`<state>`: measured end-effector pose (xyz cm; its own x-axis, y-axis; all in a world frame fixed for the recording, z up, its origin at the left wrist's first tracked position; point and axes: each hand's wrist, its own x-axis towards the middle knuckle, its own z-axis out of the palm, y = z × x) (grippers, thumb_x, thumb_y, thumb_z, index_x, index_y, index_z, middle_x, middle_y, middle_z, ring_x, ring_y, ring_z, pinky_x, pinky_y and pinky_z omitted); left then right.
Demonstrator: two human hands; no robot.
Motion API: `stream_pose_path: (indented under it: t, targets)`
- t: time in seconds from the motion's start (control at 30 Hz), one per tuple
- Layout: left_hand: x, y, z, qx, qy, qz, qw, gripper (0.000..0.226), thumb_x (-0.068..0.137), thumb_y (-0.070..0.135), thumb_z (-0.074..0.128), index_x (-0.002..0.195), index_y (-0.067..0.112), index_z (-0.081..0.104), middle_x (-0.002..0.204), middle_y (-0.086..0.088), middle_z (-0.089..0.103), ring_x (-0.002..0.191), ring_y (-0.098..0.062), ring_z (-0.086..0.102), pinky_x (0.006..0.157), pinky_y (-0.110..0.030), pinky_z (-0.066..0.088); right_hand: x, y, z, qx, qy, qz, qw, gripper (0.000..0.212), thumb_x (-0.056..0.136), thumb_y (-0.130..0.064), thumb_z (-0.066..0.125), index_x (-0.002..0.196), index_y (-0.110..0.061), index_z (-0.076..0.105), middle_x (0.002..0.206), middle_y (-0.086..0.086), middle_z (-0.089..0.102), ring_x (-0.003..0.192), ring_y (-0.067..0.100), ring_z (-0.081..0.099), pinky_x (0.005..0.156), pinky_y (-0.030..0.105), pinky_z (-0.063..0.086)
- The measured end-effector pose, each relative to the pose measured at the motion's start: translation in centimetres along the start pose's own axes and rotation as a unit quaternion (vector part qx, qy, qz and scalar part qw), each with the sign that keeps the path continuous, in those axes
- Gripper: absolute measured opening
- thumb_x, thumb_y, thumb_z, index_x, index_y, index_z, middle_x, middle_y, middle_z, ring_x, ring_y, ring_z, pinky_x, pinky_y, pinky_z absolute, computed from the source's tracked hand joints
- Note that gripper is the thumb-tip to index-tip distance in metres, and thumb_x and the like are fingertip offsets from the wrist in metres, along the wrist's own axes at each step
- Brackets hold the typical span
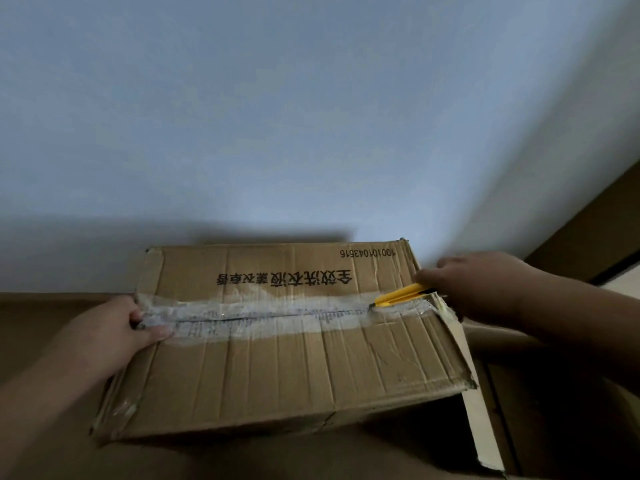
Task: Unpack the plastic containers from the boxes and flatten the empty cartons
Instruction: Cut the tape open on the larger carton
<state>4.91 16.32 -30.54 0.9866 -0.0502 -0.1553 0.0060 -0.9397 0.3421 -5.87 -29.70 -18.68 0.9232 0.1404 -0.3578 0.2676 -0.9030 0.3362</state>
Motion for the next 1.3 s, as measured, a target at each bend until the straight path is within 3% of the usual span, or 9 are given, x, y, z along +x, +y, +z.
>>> stream_pose_path:
  t: [0.17,0.33,0.57,0.73,0.8,0.9,1.03,1.13,1.3]
  targets:
    - [1.4,-2.5,1.5,-0.017,0.007,0.008,1.0,0.052,0.062,0.064,0.08,0.062,0.019,0.054,0.048,-0.001,0.054,0.05,-0.024,0.057,0.053,-0.034,0.044,-0.7,2.1,-0.3,-0.04,-0.025,0.001,0.999,0.041,0.094,-0.018,0.05,0.131,-0.035,0.044,0.113,-0.004,0.058,0.102,0.018,0.061,0.074,0.031,0.052]
    - [1.3,-3.0,2.2,-0.065,0.029,-0.006,0.997,0.053,0.056,0.06,0.086,0.065,0.019,0.054,0.051,-0.005,0.056,0.052,-0.027,0.056,0.056,-0.036,0.048,-1.2,4.2,0.6,-0.073,-0.028,0.02,0.997,0.039,0.097,-0.017,0.047,0.133,-0.033,0.044,0.112,-0.004,0.058,0.098,0.015,0.06,0.065,0.023,0.043]
    - [3.6,-7.7,4.5,-0.131,0.015,-0.028,0.991,0.084,0.036,0.096,0.06,0.072,0.021,0.054,0.059,-0.008,0.058,0.057,-0.031,0.059,0.059,-0.038,0.048,-2.4,7.2,1.9,-0.125,-0.031,0.031,0.991,0.045,0.098,-0.015,0.045,0.137,-0.035,0.041,0.115,-0.004,0.058,0.097,0.013,0.059,0.063,0.022,0.036]
    - [2.8,-5.9,3.9,-0.102,-0.005,-0.029,0.994,0.056,0.053,0.068,0.083,0.07,0.022,0.056,0.052,-0.003,0.061,0.051,-0.027,0.06,0.056,-0.037,0.051,-2.5,7.6,2.8,-0.122,-0.022,0.028,0.992,0.038,0.098,-0.02,0.045,0.132,-0.036,0.043,0.111,-0.007,0.057,0.094,0.011,0.059,0.064,0.022,0.037]
    - [2.1,-4.7,3.3,-0.085,0.003,-0.022,0.996,0.047,0.06,0.054,0.087,0.07,0.022,0.056,0.05,-0.002,0.06,0.05,-0.027,0.06,0.056,-0.04,0.052,-2.5,8.1,2.8,-0.125,-0.006,0.028,0.992,0.024,0.1,-0.034,0.044,0.123,-0.037,0.049,0.102,-0.012,0.058,0.086,0.006,0.058,0.06,0.021,0.036]
    - [1.3,-2.9,2.4,-0.08,0.007,-0.016,0.997,0.042,0.063,0.048,0.088,0.07,0.021,0.057,0.051,-0.004,0.059,0.052,-0.027,0.058,0.056,-0.037,0.048,-2.9,9.1,2.5,-0.037,0.029,0.085,0.995,0.025,0.095,-0.059,0.045,0.1,-0.038,0.057,0.082,-0.013,0.056,0.069,0.002,0.054,0.055,0.019,0.039]
    - [0.5,-1.3,1.1,-0.042,0.0,0.004,0.999,0.042,0.066,0.055,0.083,0.07,0.022,0.058,0.052,-0.002,0.058,0.054,-0.023,0.057,0.054,-0.033,0.042,-2.8,7.3,3.2,0.122,0.074,0.125,0.982,0.034,0.088,-0.06,0.057,0.069,-0.031,0.052,0.06,-0.005,0.056,0.053,0.004,0.052,0.048,0.025,0.036]
    - [0.1,-0.5,0.4,-0.025,-0.005,0.007,1.0,0.044,0.068,0.057,0.081,0.072,0.02,0.056,0.058,-0.002,0.059,0.058,-0.022,0.058,0.057,-0.034,0.043,-1.8,4.0,4.2,0.201,0.077,0.119,0.969,0.035,0.091,-0.054,0.055,0.067,-0.027,0.057,0.056,-0.004,0.056,0.051,0.006,0.053,0.047,0.025,0.034]
    - [-0.6,0.9,-0.6,0.003,-0.017,-0.011,1.0,0.046,0.071,0.059,0.077,0.079,0.021,0.054,0.067,-0.002,0.062,0.064,-0.019,0.059,0.057,-0.032,0.041,0.6,-0.1,5.8,0.287,0.047,0.062,0.955,0.02,0.099,-0.038,0.049,0.08,-0.035,0.048,0.072,-0.007,0.059,0.064,0.007,0.056,0.056,0.024,0.041]
